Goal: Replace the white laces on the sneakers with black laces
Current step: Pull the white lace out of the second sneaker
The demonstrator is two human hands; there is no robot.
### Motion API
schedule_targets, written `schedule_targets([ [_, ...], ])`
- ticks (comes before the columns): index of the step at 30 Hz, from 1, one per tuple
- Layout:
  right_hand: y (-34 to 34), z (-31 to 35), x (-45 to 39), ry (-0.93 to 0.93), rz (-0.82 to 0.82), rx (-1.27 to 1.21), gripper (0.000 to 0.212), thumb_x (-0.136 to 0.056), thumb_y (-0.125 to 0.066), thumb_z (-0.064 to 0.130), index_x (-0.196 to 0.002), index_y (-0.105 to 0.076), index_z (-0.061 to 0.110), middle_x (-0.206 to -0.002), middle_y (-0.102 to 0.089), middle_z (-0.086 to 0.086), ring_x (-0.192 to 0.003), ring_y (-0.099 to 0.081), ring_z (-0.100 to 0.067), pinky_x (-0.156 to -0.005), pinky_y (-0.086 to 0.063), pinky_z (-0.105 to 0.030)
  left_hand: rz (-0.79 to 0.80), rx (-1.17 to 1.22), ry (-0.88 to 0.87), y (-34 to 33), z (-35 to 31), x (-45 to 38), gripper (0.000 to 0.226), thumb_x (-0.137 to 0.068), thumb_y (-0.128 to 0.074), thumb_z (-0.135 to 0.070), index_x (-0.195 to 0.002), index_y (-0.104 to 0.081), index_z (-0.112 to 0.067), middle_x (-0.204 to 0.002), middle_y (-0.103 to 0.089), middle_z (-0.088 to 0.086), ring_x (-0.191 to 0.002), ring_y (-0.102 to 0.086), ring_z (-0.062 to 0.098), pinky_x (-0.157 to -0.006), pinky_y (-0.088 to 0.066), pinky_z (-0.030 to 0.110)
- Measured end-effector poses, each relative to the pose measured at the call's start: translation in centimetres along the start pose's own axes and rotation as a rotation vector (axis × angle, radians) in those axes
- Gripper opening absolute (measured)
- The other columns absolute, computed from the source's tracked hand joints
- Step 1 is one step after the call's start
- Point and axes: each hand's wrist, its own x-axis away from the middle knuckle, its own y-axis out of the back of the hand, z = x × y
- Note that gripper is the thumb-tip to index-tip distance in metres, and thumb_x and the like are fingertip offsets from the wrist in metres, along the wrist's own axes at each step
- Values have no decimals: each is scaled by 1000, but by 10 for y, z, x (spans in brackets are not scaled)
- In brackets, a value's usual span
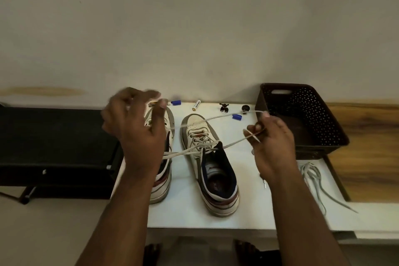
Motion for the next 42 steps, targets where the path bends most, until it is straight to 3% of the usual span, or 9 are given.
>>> schedule_targets([
  [5, 6, -15, -3, 102, -85, 734, 47, -94, -60, 26, -139, -46, 23, -139, -48, 1, -120, -49, -15, -95, -38, -29, 770, 223, 198, -13, -24, 18, 14, -91, -65, -30, -90, -71, -18, -75, -67, -8, -69, -60, 4, -66, -47, 24],
  [9, 3, -20, -2, 136, 32, 1000, 38, -88, -67, 32, -122, -63, 16, -112, -63, 1, -109, -58, -16, -90, -44, -28, 1158, -33, 310, -25, -18, 35, 38, -94, -53, -48, -122, -62, -25, -121, -65, 0, -111, -60, 19, -94, -48, 35],
  [13, 3, -18, -4, 100, 92, 1009, 23, -86, -69, 36, -101, -66, 19, -90, -68, -1, -81, -67, -17, -76, -58, -39, 1405, -284, 405, -23, -13, 42, 65, -89, -32, -72, -113, -61, -19, -115, -65, 6, -104, -59, 24, -82, -45, 34],
  [16, -1, -18, 3, 33, 204, 1041, 30, -78, -75, 41, -96, -58, 23, -81, -67, -5, -72, -67, -20, -64, -58, -38, 1357, -281, 371, -22, -17, 44, 52, -88, -52, -61, -123, -57, -24, -118, -65, 1, -108, -60, 22, -83, -46, 31],
  [21, -7, -31, 8, 49, 329, 1128, 38, -80, -76, 25, -112, -57, 31, -80, -65, 6, -75, -63, -7, -61, -49, -21, 1113, 23, 248, -29, -28, 47, 65, -84, -61, -5, -142, -43, -28, -141, -50, 1, -129, -47, 17, -106, -41, 33],
  [29, 10, -22, -3, -195, 207, 855, 44, -85, -67, -2, -123, -57, 18, -85, -67, -9, -80, -69, -23, -64, -61, -35, 1011, 149, 438, -35, -11, 50, 66, -79, -57, 14, -127, -55, -31, -116, -65, -1, -99, -65, 13, -86, -54, 26],
  [35, 8, -25, 2, -151, 265, 844, 46, -86, -64, -4, -126, -59, 18, -86, -71, -10, -79, -71, -20, -68, -60, -31, 1145, -11, 139, -41, -25, 56, 59, -84, -59, -2, -133, -52, -35, -142, -50, -8, -133, -43, 16, -113, -31, 48],
  [39, 3, -28, 4, -82, 287, 877, 50, -84, -68, 0, -129, -58, 20, -84, -70, -11, -76, -71, -20, -67, -59, -29, 1092, -119, 155, -47, -28, 51, 33, -91, -61, -34, -124, -61, -35, -127, -62, -10, -124, -51, 15, -111, -25, 55],
  [42, 0, -30, 5, -92, 304, 864, 59, -84, -68, -1, -134, -53, 27, -81, -70, -14, -78, -70, -23, -69, -60, -32, 1005, -94, 143, -47, -21, 48, 13, -90, -65, -29, -98, -73, -25, -104, -68, -3, -101, -60, 17, -103, -38, 46],
])
